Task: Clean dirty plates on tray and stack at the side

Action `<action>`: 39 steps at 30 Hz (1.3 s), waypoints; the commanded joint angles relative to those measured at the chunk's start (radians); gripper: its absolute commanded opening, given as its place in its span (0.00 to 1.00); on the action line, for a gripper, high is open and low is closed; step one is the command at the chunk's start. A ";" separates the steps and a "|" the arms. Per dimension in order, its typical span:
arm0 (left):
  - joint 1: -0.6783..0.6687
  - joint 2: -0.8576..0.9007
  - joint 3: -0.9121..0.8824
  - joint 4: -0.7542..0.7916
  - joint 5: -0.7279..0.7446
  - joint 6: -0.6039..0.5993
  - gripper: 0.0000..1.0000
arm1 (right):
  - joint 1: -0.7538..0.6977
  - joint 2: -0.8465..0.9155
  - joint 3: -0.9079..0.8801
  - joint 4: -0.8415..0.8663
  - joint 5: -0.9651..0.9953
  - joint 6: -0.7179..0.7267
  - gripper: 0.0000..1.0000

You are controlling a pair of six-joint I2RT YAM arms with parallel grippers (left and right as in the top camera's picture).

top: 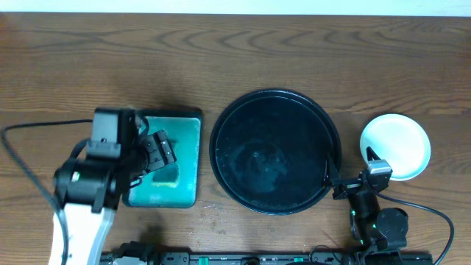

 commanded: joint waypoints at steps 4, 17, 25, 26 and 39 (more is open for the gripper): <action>0.000 -0.265 -0.135 0.344 -0.053 0.188 0.86 | -0.005 -0.007 -0.005 0.000 0.006 0.010 0.99; 0.000 -0.811 -0.704 0.893 -0.003 0.406 0.86 | -0.005 -0.007 -0.005 0.000 0.006 0.009 0.99; 0.000 -1.014 -0.919 0.977 -0.006 0.406 0.86 | -0.005 -0.007 -0.005 -0.001 0.006 0.010 0.99; 0.000 -1.011 -0.939 0.996 -0.006 0.404 0.86 | -0.005 -0.007 -0.005 0.000 0.006 0.009 0.99; 0.000 -1.014 -1.079 1.024 -0.017 0.391 0.86 | -0.005 -0.007 -0.005 -0.001 0.006 0.009 0.99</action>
